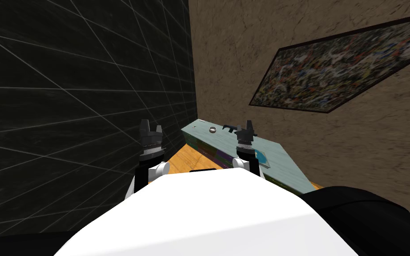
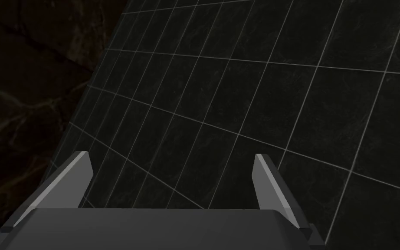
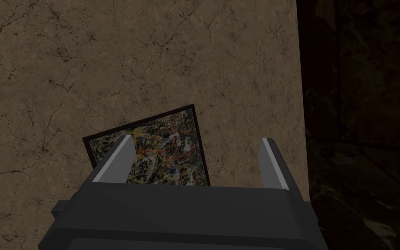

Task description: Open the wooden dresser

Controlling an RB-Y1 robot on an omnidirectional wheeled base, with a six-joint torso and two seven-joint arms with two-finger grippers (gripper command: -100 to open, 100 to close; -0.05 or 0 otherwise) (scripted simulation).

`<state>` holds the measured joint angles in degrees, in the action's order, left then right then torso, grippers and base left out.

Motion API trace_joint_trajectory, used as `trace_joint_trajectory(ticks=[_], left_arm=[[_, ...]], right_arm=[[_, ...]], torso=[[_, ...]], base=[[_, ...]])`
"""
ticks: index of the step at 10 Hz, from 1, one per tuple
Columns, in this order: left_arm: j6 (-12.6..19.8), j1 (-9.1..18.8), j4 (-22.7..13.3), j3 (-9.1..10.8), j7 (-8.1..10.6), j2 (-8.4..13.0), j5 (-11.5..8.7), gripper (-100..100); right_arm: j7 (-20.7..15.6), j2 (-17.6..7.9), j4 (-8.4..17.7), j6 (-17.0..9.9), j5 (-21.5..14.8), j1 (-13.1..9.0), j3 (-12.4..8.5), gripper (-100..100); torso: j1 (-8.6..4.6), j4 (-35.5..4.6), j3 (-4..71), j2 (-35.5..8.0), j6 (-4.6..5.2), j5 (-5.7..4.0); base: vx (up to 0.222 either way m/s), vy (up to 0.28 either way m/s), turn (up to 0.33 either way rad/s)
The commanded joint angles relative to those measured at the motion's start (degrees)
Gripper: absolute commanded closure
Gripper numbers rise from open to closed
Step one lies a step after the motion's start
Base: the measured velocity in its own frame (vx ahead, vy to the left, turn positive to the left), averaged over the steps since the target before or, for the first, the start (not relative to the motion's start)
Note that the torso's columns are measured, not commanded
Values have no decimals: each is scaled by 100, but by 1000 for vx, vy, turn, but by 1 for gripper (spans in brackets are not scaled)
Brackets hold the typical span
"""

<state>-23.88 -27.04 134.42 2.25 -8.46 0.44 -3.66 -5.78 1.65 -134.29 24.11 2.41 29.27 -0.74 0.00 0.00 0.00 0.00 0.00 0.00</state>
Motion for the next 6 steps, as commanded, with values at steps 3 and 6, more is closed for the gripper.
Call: trace_joint_trajectory(ticks=[3,6], left_arm=[[0,0,1,0,0,0,0,0],[0,0,1,0,0,0,0,0]], right_arm=[[0,0,-1,0,0,0,0,0],[0,0,-1,0,0,0,0,0]], torso=[[0,-1006,2014,-1003,0,0],[0,-2268,4536,-2269,0,0]], base=[[0,0,0],[0,0,0]])
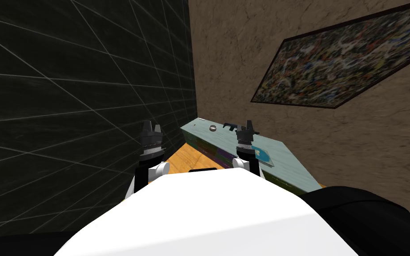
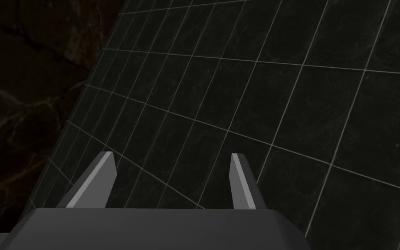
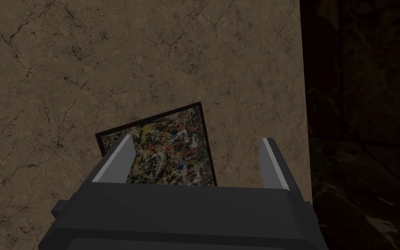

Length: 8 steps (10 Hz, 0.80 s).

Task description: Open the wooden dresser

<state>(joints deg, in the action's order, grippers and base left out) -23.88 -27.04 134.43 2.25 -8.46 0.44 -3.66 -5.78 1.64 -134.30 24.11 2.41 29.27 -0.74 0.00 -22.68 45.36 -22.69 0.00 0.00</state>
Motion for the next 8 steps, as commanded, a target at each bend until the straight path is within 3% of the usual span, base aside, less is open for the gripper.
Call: trace_joint_trajectory(ticks=[1,3,4,5,8], left_arm=[[0,0,0,0,0,0,0,0],[0,0,0,0,0,0,0,0],[0,0,0,0,0,0,0,0],[0,0,-2,0,0,0,0,0],[1,-1,-2,-1,0,-1,0,0]], right_arm=[[0,0,0,0,0,0,0,0],[0,0,0,0,0,0,0,0],[4,-230,96,-100,-63,-1,30,-100],[8,-387,195,-203,-127,-2,60,-100],[20,-674,482,-507,-318,-6,148,-100]], torso=[[0,-423,845,-424,0,0],[0,-1269,2537,-1270,0,0],[0,-1692,3383,-1693,0,0],[5,-1881,3776,-1887,-1,1],[2,-1958,3921,-1956,1,2]], base=[[0,0,0],[0,0,0],[1,18,45],[-6,39,69],[1,51,66]])
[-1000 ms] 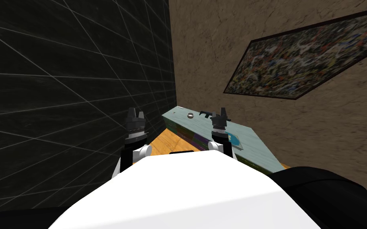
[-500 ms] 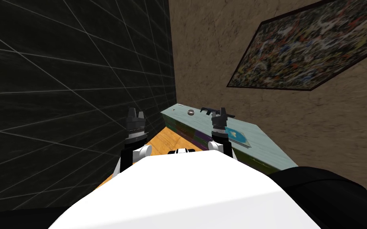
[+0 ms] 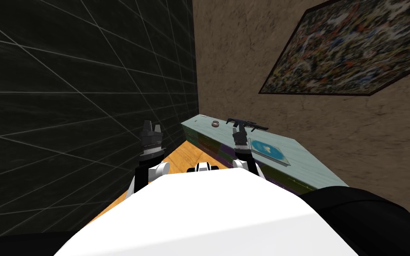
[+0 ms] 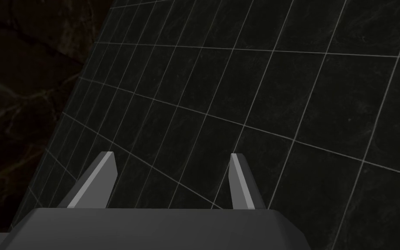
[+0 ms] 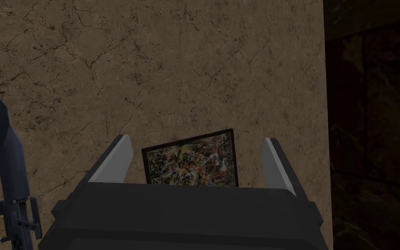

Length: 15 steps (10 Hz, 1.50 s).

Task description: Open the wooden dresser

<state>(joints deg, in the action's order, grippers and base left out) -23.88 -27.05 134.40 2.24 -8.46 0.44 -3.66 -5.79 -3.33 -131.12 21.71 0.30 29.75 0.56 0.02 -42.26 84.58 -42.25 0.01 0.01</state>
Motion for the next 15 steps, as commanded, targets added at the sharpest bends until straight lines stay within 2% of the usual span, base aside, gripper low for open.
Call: trace_joint_trajectory(ticks=[1,2,3,4,5,6,7,8,9,10,11,12,13,14,15], left_arm=[[0,0,0,0,0,0,0,0],[0,0,0,0,0,0,0,0],[0,0,0,0,0,0,0,0],[0,0,0,0,0,0,0,0],[0,0,0,0,0,0,0,0],[0,0,0,0,0,0,0,0],[0,0,0,0,0,0,0,0],[0,0,0,0,0,0,0,0],[0,0,0,0,0,0,0,0],[0,0,0,0,0,0,0,0],[0,0,0,0,0,0,0,0],[0,0,0,0,0,0,0,0],[0,0,0,0,0,0,0,0],[0,0,0,0,0,0,0,0],[0,0,0,0,0,0,0,0]], right_arm=[[29,-293,346,-442,-231,-57,75,-100],[29,-293,346,-462,-231,-57,75,-100],[38,-390,552,-682,-373,-60,140,-100],[38,-390,552,-686,-373,-60,140,-100],[47,-469,778,-915,-532,-64,212,-100],[47,-469,778,-935,-532,-64,212,-100],[57,-532,1024,-1194,-705,-70,290,-100],[57,-532,1024,-1206,-705,-70,290,-100],[68,-580,1288,-1396,-892,-77,374,-100],[68,-580,1288,-1498,-892,-77,374,-100],[79,-616,1568,-1664,-1092,-87,462,-100],[79,-616,1568,-1809,-1092,-87,462,-100],[90,-643,1789,-2053,-1303,-99,554,-100],[90,-643,1864,-2136,-1303,-99,554,-100],[102,-664,2120,-2271,-1523,-115,649,-100]], torso=[[-4,-1,0,-2,-2,-2],[5,-2,-1,-3,-3,0],[-3,-3,-1,-5,2,-1],[-5,-3,-2,-6,-2,-3],[-5,-3,-1,-4,0,-2],[3,-2,0,-3,-3,-1],[-3,-3,-1,-4,1,-1],[2,-2,-1,-4,-2,-1],[-2,-3,0,-3,0,0],[5,-1,1,0,-3,0],[-3,-2,0,-3,1,-1],[-1,-3,-1,-5,-3,-2],[-7,-3,-2,-6,0,-2],[-1,-3,-3,-6,-1,-2],[-3,-3,-1,-4,0,-1]], base=[[2,68,154],[2,58,46],[-1,56,85],[3,50,53],[3,66,137],[2,52,55],[4,65,108],[8,59,67],[16,85,137],[14,66,65],[11,70,139],[9,59,93],[8,71,161],[15,61,80],[16,71,175]])
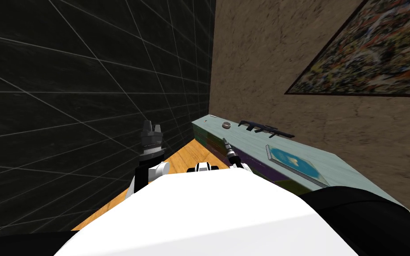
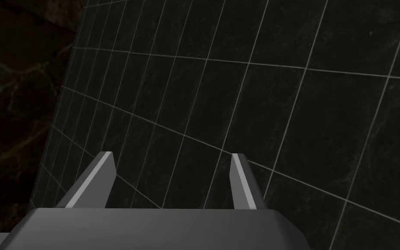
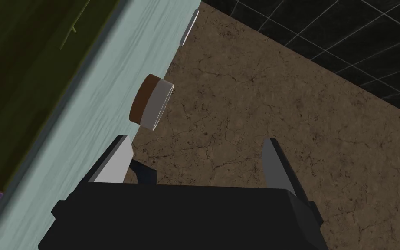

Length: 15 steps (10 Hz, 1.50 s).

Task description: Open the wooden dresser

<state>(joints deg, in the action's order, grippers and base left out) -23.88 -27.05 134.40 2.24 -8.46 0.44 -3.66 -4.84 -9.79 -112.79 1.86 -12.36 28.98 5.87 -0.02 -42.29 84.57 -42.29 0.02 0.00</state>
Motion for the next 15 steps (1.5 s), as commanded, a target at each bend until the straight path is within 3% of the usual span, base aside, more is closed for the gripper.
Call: trace_joint_trajectory(ticks=[1,2,5,6,7,8,9,10,11,12,13,14,15], left_arm=[[0,1,0,0,0,0,0,0],[0,0,0,0,0,0,0,0],[0,0,0,0,0,0,0,0],[0,0,0,0,0,0,0,0],[0,0,0,0,0,0,0,0],[0,0,0,1,0,0,0,0],[0,0,0,0,0,0,0,0],[0,0,0,0,0,0,0,0],[0,0,0,0,0,0,0,0],[0,0,0,0,0,0,0,0],[0,0,0,1,0,0,0,0],[0,0,0,0,0,0,0,0],[0,0,0,0,0,0,0,0]], right_arm=[[7,-18,339,-435,-257,-39,119,-100],[7,-18,339,-492,-257,-39,119,-100],[31,-48,881,-1061,-719,-84,314,-100],[31,-48,994,-1190,-719,-84,314,-100],[31,-48,994,-1204,-719,-84,314,-100],[43,-60,1273,-1441,-958,-114,412,-100],[43,-60,1335,-1569,-958,-114,412,-100],[56,-69,1504,-1822,-1178,-150,511,-100],[56,-69,1684,-1939,-1200,-150,511,-100],[56,-69,1684,-1939,-1200,-150,511,-100],[67,-77,1970,-2171,-1444,-192,607,-100],[67,-77,2038,-2308,-1444,-192,607,-100],[79,-84,2194,-2513,-1666,-240,703,-100]], torso=[[5,1,0,1,-3,0],[0,0,1,1,0,0],[3,1,1,2,0,1],[10,1,1,2,-3,1],[3,1,1,1,1,1],[-11,-1,-2,-5,0,-3],[-1,0,-1,-1,-5,-2],[0,1,0,1,0,0],[12,1,1,2,-3,1],[3,1,1,0,1,2],[-9,-1,-2,-5,0,-2],[2,0,-1,-1,-5,-2],[1,1,1,1,0,0]], base=[[13,63,74],[9,32,-21],[22,66,156],[30,69,80],[11,28,-24],[24,46,191],[23,46,99],[27,67,184],[27,61,89],[12,28,-20],[22,47,176],[24,44,115],[38,52,188]])
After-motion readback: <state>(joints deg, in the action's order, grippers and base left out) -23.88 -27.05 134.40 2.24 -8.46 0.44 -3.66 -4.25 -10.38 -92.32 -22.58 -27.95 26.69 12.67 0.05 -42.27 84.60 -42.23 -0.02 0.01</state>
